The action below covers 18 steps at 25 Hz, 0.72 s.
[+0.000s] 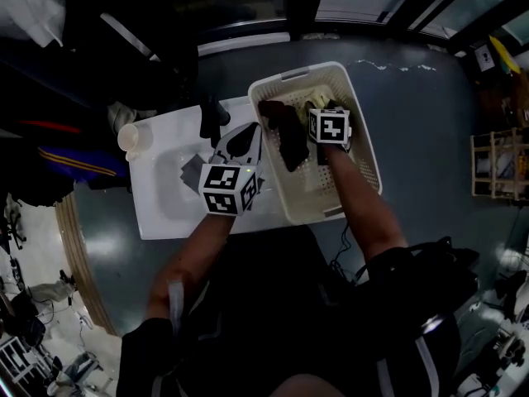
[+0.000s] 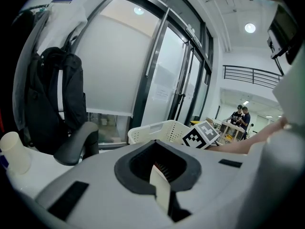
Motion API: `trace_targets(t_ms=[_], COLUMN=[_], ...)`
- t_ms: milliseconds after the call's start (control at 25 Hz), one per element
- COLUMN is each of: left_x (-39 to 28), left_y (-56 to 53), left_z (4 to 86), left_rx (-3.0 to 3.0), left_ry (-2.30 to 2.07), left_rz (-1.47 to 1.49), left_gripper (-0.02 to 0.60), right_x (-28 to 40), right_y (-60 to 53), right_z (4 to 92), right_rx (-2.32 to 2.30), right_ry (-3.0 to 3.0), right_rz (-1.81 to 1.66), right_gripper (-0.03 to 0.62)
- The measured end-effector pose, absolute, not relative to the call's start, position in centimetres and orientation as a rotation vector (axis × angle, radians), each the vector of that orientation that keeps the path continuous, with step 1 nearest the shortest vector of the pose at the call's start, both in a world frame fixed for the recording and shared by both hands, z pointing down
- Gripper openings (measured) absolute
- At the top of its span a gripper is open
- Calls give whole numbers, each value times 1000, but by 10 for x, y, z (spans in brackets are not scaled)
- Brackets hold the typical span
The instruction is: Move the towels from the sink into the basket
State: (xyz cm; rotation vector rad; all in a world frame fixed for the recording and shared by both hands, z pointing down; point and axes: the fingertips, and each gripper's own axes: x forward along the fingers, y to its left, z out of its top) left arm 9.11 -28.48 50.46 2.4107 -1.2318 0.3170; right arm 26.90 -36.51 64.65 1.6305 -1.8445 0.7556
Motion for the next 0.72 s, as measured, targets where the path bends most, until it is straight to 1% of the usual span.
trace_targets(t_ms=[160,320,720], left_x=[85,75,30], left_y=[-284,-279,-258], left_z=[503,494,456], left_rx=[2408,2419,2476], left_ry=[-1236,-1249,-1263], left_rz=[315,294,187], left_gripper=[3,3,3], right_x=[269,264,242], right_y=[-365,-362,-333], right_z=[653,640,559], right_rx=[1618,1617,1699], right_ry=[-1848,-1862,-1967], right_rz=[737,715,615], right_gripper=[295,331,333])
